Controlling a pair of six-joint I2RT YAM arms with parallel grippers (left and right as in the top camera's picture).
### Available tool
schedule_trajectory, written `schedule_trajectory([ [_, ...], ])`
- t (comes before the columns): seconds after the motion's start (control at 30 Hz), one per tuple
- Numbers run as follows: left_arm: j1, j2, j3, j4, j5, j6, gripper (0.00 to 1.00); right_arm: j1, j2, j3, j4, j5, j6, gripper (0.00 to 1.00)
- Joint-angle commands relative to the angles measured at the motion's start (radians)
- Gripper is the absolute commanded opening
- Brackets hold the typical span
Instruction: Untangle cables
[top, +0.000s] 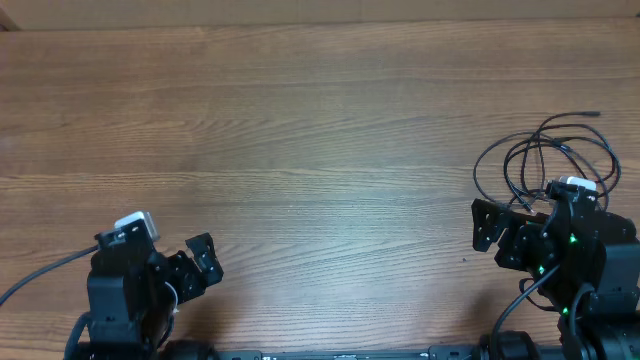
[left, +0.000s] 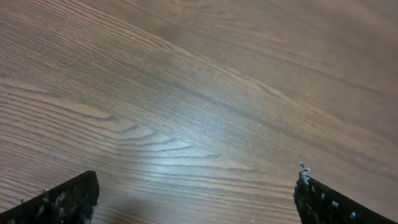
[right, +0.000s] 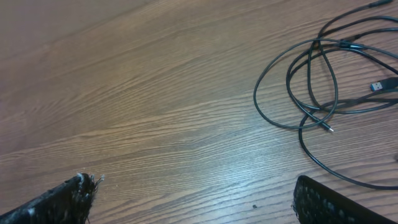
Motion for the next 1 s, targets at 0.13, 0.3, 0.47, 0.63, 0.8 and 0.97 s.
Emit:
schedule_trajectory([
  [0.13, 0.002, -0.009, -0.017, 0.000, 0.018, -0.064, 0.99, 0.005, 0.008, -0.008, -0.005, 0.005, 0.004, 1.00],
  [0.3, 0.002, -0.007, -0.017, 0.000, 0.018, -0.064, 1.00, 0.005, 0.008, -0.008, -0.005, 0.005, 0.004, 1.00],
  [0.47, 0.002, -0.007, -0.017, 0.000, 0.018, -0.064, 1.00, 0.005, 0.008, -0.008, -0.005, 0.005, 0.004, 1.00],
  [0.63, 0.002, -0.007, -0.017, 0.000, 0.018, -0.064, 1.00, 0.005, 0.003, -0.009, -0.002, 0.082, -0.042, 1.00],
  [0.8, 0.002, -0.007, -0.017, 0.000, 0.018, -0.064, 0.99, 0.005, -0.015, -0.031, 0.153, 0.056, -0.090, 1.00],
  [0.97, 0.002, -0.007, -0.017, 0.000, 0.018, -0.064, 1.00, 0.005, -0.109, -0.160, 0.391, -0.004, -0.158, 1.00],
])
